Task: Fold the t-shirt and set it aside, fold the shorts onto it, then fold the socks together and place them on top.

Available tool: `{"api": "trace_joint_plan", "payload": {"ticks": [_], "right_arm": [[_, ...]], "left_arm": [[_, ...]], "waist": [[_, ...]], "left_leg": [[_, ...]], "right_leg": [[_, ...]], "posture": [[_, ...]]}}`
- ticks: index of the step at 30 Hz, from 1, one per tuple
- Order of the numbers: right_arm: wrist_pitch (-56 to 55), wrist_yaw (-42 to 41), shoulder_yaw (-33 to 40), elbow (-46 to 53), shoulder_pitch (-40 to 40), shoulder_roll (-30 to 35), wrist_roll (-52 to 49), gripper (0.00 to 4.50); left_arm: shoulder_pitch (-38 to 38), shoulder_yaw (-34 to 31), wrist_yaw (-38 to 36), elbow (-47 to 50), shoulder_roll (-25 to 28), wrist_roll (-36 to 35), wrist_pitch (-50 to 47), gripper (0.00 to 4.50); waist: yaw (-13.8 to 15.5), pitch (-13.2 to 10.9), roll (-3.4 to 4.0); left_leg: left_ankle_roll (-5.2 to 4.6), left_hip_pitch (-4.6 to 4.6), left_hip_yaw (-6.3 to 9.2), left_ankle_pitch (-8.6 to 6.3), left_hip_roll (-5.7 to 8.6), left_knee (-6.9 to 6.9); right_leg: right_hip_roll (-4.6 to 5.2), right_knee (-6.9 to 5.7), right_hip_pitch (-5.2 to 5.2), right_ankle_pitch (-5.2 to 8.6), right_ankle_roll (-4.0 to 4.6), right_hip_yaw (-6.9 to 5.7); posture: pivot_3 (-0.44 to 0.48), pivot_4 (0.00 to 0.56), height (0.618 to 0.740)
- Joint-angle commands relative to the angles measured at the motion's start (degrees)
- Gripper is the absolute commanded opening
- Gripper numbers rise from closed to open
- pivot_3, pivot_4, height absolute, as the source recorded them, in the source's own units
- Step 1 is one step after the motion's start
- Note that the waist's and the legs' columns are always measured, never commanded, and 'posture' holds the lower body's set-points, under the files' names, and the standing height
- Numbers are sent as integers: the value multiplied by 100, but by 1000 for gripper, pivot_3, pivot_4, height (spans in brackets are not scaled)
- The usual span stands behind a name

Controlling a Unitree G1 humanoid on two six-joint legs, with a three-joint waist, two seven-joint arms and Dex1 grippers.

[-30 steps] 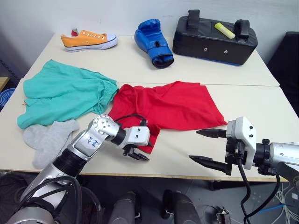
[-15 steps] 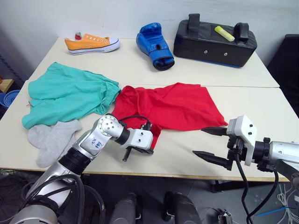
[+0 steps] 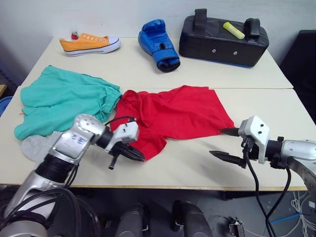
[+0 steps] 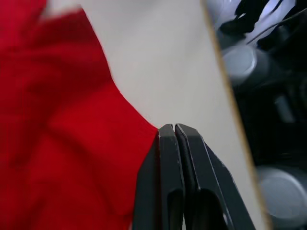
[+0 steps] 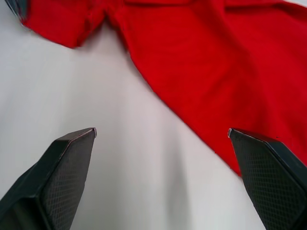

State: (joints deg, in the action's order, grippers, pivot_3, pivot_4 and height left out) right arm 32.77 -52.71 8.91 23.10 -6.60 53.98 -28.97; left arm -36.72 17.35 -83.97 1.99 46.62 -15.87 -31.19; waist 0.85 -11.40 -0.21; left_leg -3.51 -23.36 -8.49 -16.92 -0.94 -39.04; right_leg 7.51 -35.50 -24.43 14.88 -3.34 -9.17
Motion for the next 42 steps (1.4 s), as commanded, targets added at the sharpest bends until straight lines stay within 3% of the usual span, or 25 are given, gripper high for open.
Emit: {"api": "trace_joint_plan", "payload": {"ticks": [1,11,17,20,32,38,40,42], "right_arm": [[-254,-70,-71,-74,-79,16,219,4500],[-1216,458,-1268,-2168,-1299,231,2525,4500],[-1483,322,-1768,-3036,-1929,128,3133,4500],[-1715,316,-1882,-3281,-2091,75,3294,3929],[-2484,152,-1621,-3218,-1699,131,3298,22],[-1945,-1140,-302,-1790,-454,962,1954,22],[-1711,-1694,294,-1251,230,1236,1483,22],[-1355,-2417,1209,-577,1281,1392,1118,22]], "left_arm": [[222,-172,-186,66,207,-86,218,24],[310,-469,-319,-18,439,-306,101,24],[326,-658,-280,-38,644,-349,59,24],[346,-741,-240,-74,671,-341,90,0],[436,-902,-225,20,738,-496,-81,0],[175,-1142,-653,-558,1219,-765,-483,0],[241,-1104,-809,-490,1510,-993,-637,0],[571,-877,-853,-89,2122,-1566,-748,0]], "waist": [[14,0,0],[10,-7,-3],[-93,-7,-4],[-89,-7,-4],[-95,-7,-4],[-27,-13,3],[-35,-13,4],[-31,-14,2]], "left_leg": [[-1,2,-3,0,2,0],[2,0,-4,-7,4,2],[7,2,-10,4,3,1],[7,6,-8,4,4,0],[9,6,-9,3,4,-1],[10,3,-5,3,2,1],[9,2,-6,2,2,2],[4,2,-7,-1,2,3]], "right_leg": [[1,0,1,1,-1,2],[11,-3,-10,2,3,7],[3,-13,-8,8,3,7],[8,-13,-3,6,0,8],[7,-17,-4,6,0,10],[2,-16,-8,13,-1,8],[1,-14,-8,13,-1,7],[4,-12,-7,13,-2,9]], "posture": [[0,150,740],[0,150,740],[0,150,740],[0,150,740],[0,150,740],[0,150,740],[0,150,740],[0,150,740]]}}
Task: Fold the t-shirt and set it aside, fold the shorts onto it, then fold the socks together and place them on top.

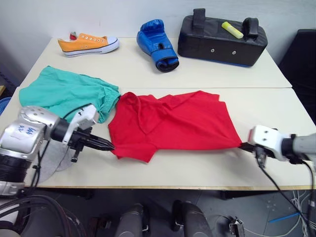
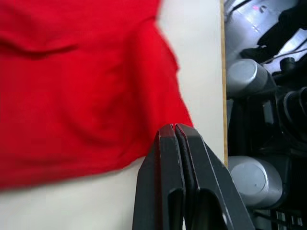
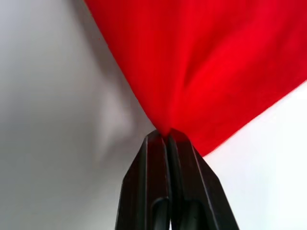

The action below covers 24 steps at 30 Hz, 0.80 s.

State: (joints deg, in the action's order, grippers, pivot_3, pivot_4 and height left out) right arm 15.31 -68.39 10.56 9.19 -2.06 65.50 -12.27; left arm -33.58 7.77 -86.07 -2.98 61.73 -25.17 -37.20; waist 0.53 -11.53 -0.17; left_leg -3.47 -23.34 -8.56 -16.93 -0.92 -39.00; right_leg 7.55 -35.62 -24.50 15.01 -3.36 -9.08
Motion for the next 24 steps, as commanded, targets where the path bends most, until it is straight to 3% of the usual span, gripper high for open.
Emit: {"api": "trace_joint_plan", "payload": {"ticks": [1,6,10,12,15,17,18,20,22,24], "right_arm": [[516,-1018,1339,1033,1167,264,-653,22],[1117,-1153,1987,1893,2120,12,-1093,22],[1037,-373,1520,1749,1570,-195,-840,22],[882,354,984,1349,602,-428,-482,22],[190,2212,329,285,-1649,-1078,609,22],[-958,3717,210,-542,-3185,-1186,1632,22],[-1431,4125,203,-793,-3640,-1122,1940,22],[-2279,4616,245,-1076,-4278,-843,2342,22],[-3129,4928,340,-1213,-4483,-548,2588,22],[-3819,4995,473,-1270,-4316,-290,2653,22]], "left_arm": [[370,171,-643,540,818,-828,-140,0],[449,384,-643,637,909,-957,-3,0],[-50,522,-268,116,227,-512,356,0],[-622,439,418,-571,-569,-187,811,0],[-2396,-325,2570,-2648,-2211,308,2350,0],[-3827,-943,3774,-4097,-2650,406,3333,0],[-4356,-1149,4119,-4629,-2708,421,3640,0],[-5354,-1526,4396,-5455,-2628,319,3969,0],[-5982,-1748,4073,-5841,-2504,257,4055,0],[-6125,-1719,3223,-5847,-2391,311,3924,0]], "waist": [[-10,2,-5],[21,-1,-8],[55,-2,-8],[68,-1,-10],[117,-12,-24],[84,-40,-55],[63,-52,-55],[28,-53,-56],[-9,-51,-58],[-33,-46,-59]], "left_leg": [[3,3,4,-3,-3,7],[25,15,8,-27,-3,6],[3,12,11,-38,-4,7],[14,6,11,-30,-4,7],[29,-10,11,-3,3,-10],[26,-47,10,24,9,-18],[13,-125,-1,62,19,-22],[-4,-226,-18,121,34,-4],[11,-196,-27,112,33,52],[12,-154,-38,112,48,115]], "right_leg": [[-2,4,3,1,-1,-1],[3,12,14,-1,-3,6],[4,25,10,1,10,7],[6,29,4,-3,16,7],[11,14,-7,-22,13,2],[15,14,-37,-62,11,1],[22,4,-115,-96,12,0],[22,-24,-224,-109,5,3],[-6,-20,-224,-99,0,-22],[-27,-5,-218,-80,-30,-53]], "posture": [[0,150,740],[0,150,740],[0,150,740],[0,150,740],[0,150,740],[0,150,740],[0,150,740],[0,150,740],[0,150,740],[0,150,740]]}}
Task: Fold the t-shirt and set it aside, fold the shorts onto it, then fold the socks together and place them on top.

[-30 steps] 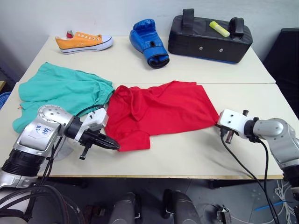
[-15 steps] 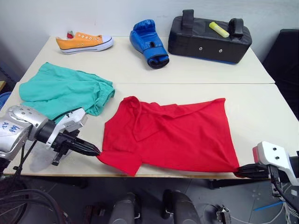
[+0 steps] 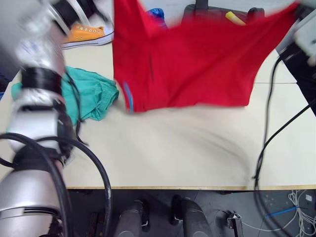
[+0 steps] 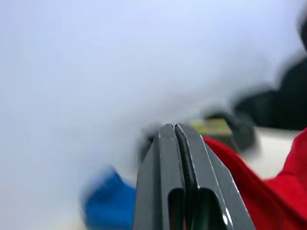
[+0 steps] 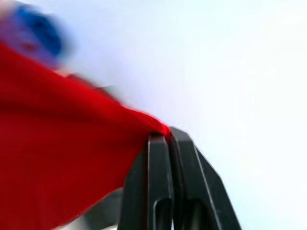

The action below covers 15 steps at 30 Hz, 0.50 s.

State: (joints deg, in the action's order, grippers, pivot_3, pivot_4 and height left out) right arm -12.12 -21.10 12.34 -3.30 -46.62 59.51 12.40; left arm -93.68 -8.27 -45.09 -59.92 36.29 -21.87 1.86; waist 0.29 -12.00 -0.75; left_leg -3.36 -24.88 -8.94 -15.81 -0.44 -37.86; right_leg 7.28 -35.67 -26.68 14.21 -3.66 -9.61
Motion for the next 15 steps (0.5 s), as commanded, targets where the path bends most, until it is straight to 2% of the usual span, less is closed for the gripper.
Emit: {"api": "trace_joint_plan", "payload": {"ticks": [1,3,5,8,11,14,15], "right_arm": [[-1271,206,365,-42,276,379,116,22],[-1500,15,509,-71,629,470,-101,22],[-1504,-603,622,102,1303,520,-666,22],[-1067,-1806,894,678,2848,563,-1559,22],[-358,-2439,1108,1299,4225,420,-1985,22],[-251,-2807,947,1676,5176,306,-1938,22],[-272,-2900,837,1731,5437,232,-1924,22]], "left_arm": [[-32,-48,-1336,-60,207,17,-87,0],[297,76,-2065,247,327,48,-372,0],[1024,243,-2796,1005,528,-78,-1055,0],[2641,607,-3710,2858,1074,-490,-2643,0],[4346,778,-3927,4581,1522,-781,-3532,0],[5594,918,-4032,5665,1847,-827,-3866,0],[5930,944,-4083,5939,1943,-852,-3939,0]], "waist": [[-17,2,-1],[-45,2,-2],[-44,1,-2],[-69,-6,-13],[-142,-13,-22],[-161,-13,-23],[-164,-11,-27]], "left_leg": [[-1,34,-14,-2,12,20],[-5,102,-44,-9,31,76],[-18,118,-64,-29,35,69],[-43,133,-41,-34,41,21],[-61,146,-33,-48,31,-27],[-61,171,0,-57,24,-68],[-58,176,8,-66,17,-68]], "right_leg": [[-3,1,28,17,-19,-11],[1,29,99,49,-38,-12],[7,54,136,83,-36,9],[22,9,144,75,-49,43],[29,-14,170,73,-48,68],[43,6,224,62,-36,76],[75,14,231,53,-25,75]], "posture": [[0,150,740],[0,150,740],[0,150,740],[0,150,740],[0,150,740],[0,150,740],[0,150,740]]}}
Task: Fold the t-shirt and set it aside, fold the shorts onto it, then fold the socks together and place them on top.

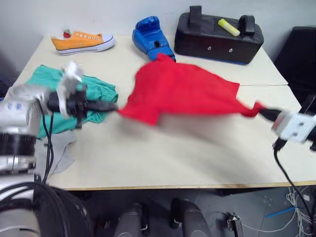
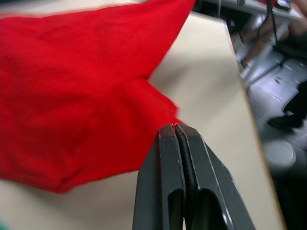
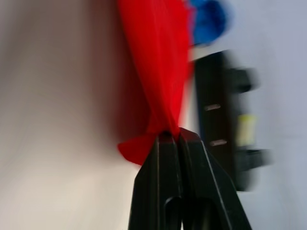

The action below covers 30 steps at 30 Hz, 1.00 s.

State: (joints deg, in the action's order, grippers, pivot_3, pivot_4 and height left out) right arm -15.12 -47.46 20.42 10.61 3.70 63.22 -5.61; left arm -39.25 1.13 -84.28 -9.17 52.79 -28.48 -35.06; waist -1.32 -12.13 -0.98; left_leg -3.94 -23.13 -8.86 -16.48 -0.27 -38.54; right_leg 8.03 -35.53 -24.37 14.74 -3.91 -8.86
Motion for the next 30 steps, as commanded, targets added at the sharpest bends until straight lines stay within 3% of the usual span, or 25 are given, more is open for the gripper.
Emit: {"api": "trace_joint_plan", "payload": {"ticks": [1,5,12,19,24,27,30], "right_arm": [[21,-327,-32,381,569,-194,-117,22],[219,-832,-136,492,1304,-250,-267,22],[785,-1942,470,674,2209,-16,-830,22],[1678,-2621,992,668,2113,63,-1583,22],[2908,-3128,722,432,1703,320,-2289,22],[4066,-3218,246,393,1171,412,-2909,22],[4701,-3259,34,339,836,458,-3151,22]], "left_arm": [[699,2,-183,1048,351,-214,-298,0],[1372,40,-214,1512,505,-233,-430,0],[1987,10,-668,2105,1153,-537,-716,0],[2083,97,-821,2295,1724,-1146,-958,0],[678,508,-429,1292,858,-1088,-1229,0],[-458,697,175,-98,-250,-509,-663,0],[-969,849,281,-972,-748,78,-7,0]], "waist": [[1,3,-5],[98,5,0],[154,5,1],[156,5,0],[268,6,3],[326,8,5],[331,9,3]], "left_leg": [[28,5,13,-15,-3,-1],[53,7,30,-9,-11,-2],[49,4,31,-6,-20,2],[72,5,32,-20,-31,2],[71,2,33,-21,-31,-10],[65,-7,42,-22,-33,-37],[28,-16,42,-16,-34,-55]], "right_leg": [[8,1,6,-4,8,-9],[10,-4,6,-1,34,-19],[1,-13,-2,8,46,-26],[-7,-9,-1,8,47,-28],[-8,-12,-1,9,49,-30],[-13,-20,3,9,49,-40],[-11,-23,3,4,46,-42]], "posture": [[0,150,740],[0,150,740],[0,150,740],[0,150,740],[0,150,740],[0,150,740],[0,150,740]]}}
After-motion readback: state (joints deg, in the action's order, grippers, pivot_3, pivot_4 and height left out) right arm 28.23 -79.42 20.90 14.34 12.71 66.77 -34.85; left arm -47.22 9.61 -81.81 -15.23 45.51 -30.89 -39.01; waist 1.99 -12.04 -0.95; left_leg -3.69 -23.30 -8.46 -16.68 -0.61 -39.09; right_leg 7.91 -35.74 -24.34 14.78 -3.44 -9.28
